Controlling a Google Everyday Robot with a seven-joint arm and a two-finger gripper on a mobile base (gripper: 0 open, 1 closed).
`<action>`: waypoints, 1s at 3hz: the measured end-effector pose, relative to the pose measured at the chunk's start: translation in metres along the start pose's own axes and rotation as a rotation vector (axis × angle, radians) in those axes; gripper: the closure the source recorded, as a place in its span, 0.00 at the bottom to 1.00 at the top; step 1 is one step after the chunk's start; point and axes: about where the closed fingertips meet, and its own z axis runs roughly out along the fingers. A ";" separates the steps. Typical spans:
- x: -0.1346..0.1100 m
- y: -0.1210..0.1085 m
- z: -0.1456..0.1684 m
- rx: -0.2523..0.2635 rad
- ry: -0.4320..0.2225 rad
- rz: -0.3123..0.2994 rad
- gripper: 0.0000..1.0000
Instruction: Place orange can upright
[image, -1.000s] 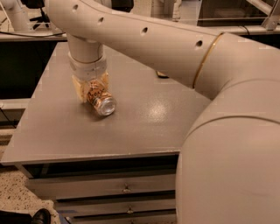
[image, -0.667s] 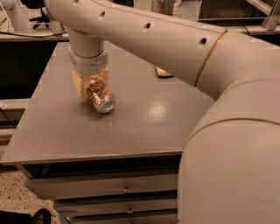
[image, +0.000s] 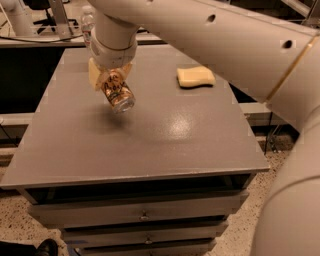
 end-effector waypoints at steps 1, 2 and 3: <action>0.000 -0.005 -0.017 -0.052 -0.143 0.005 1.00; 0.013 -0.004 -0.022 -0.151 -0.262 -0.005 1.00; 0.007 -0.002 -0.034 -0.278 -0.427 0.008 1.00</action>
Offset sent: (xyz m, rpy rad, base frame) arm 0.0019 -0.0448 0.0646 0.6453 -0.3750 0.1043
